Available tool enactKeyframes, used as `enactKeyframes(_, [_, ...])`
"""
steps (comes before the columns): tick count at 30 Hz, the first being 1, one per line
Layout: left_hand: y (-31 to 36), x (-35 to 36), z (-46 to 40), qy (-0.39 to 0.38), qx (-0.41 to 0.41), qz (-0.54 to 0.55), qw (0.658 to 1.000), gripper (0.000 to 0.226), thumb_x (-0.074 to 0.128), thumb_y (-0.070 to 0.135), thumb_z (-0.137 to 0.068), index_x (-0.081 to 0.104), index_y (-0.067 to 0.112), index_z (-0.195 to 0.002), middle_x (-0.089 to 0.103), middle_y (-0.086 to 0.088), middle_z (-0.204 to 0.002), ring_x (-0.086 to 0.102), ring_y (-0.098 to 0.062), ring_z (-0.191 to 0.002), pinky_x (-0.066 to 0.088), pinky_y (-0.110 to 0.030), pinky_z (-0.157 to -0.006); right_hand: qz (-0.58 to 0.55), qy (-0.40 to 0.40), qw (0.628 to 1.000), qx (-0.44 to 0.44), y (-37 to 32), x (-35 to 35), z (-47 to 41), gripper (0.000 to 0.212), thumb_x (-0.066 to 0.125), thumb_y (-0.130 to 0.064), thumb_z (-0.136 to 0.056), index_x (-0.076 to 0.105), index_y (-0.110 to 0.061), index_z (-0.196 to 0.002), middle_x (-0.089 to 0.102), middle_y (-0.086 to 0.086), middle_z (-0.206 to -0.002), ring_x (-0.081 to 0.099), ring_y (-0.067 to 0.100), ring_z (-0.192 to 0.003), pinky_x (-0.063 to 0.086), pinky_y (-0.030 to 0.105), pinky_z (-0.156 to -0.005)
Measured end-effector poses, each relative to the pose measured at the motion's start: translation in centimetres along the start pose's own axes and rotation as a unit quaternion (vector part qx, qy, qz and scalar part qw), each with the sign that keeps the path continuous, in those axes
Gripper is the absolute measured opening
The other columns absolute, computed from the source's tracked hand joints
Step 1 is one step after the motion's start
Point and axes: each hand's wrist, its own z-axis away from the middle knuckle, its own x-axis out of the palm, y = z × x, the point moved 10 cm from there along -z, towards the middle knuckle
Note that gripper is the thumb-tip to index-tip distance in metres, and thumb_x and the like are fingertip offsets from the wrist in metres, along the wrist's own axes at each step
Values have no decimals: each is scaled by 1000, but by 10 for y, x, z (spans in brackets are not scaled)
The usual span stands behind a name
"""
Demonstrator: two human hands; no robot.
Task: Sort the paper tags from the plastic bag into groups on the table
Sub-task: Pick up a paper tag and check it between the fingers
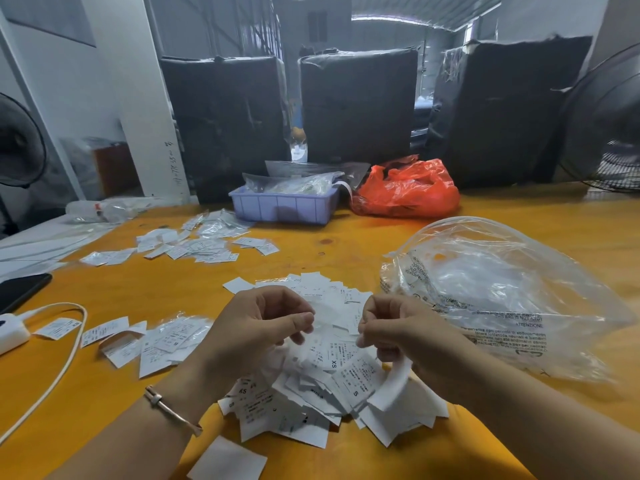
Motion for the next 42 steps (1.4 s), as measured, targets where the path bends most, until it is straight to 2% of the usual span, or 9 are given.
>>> enactKeyframes(3, [0,0,-1,-3,-1,-2,1000,7,73,6,-86,75,12,-84,75,-8,-76,68,-12,-64,48,-16,-55,-88,-44,995,-11,-6,9,0,10,48,-9,-57,50,-13,-65,43,7,-73,31,12,-57,24,25,-54])
enactKeyframes(8, [-2,0,0,-4,-2,-3,1000,4,72,8,-86,74,11,-86,75,-6,-76,67,-11,-65,47,-16,-55,-115,-46,992,-37,-11,4,0,30,36,6,-43,51,-11,-63,44,8,-78,28,13,-62,7,39,-64])
enactKeyframes(18, [-1,0,-1,-7,4,-1,1000,7,72,8,-87,75,14,-84,75,-7,-77,68,-12,-65,48,-16,-56,166,29,984,-57,-8,-16,-1,51,45,26,-65,67,-19,-65,45,3,-67,39,16,-63,32,28,-55])
enactKeyframes(22, [-1,0,-1,-8,7,-4,1000,8,72,9,-87,75,15,-83,75,-6,-77,68,-12,-66,48,-15,-56,327,50,940,-81,-15,-19,0,43,52,14,-79,68,-26,-76,61,0,-74,60,22,-69,49,38,-56])
enactKeyframes(25, [-2,-1,-1,-9,6,-4,1000,9,72,10,-87,75,17,-82,75,-6,-77,68,-12,-66,48,-15,-56,408,43,908,-87,-21,-19,1,27,67,2,-82,69,-26,-83,64,-6,-80,60,15,-77,50,26,-64])
enactKeyframes(28, [-1,0,-1,-13,11,-2,1000,7,73,15,-87,76,18,-82,75,-5,-78,68,-12,-66,48,-16,-56,333,56,938,-84,-27,-29,3,20,72,2,-78,73,-18,-80,69,-7,-70,62,5,-67,48,16,-57])
enactKeyframes(35, [4,2,1,-20,13,12,1000,25,71,32,-79,73,9,-87,77,-7,-81,73,-19,-70,50,-18,-57,55,27,998,-31,-20,-37,5,21,64,-1,-86,74,-14,-74,72,4,-77,63,13,-69,49,23,-61])
enactKeyframes(39, [7,7,2,-39,18,30,999,9,69,13,-88,70,4,-91,77,-9,-84,75,-24,-76,52,-22,-59,17,12,998,-53,-26,-29,7,10,58,-6,-92,68,-7,-92,74,12,-84,69,21,-69,53,23,-60])
enactKeyframes(42, [14,11,4,-52,34,43,997,20,68,22,-86,72,4,-92,78,-10,-85,75,-25,-76,53,-21,-59,44,16,992,-114,-40,-24,12,9,62,-10,-89,65,-3,-95,74,12,-81,68,21,-67,52,22,-60])
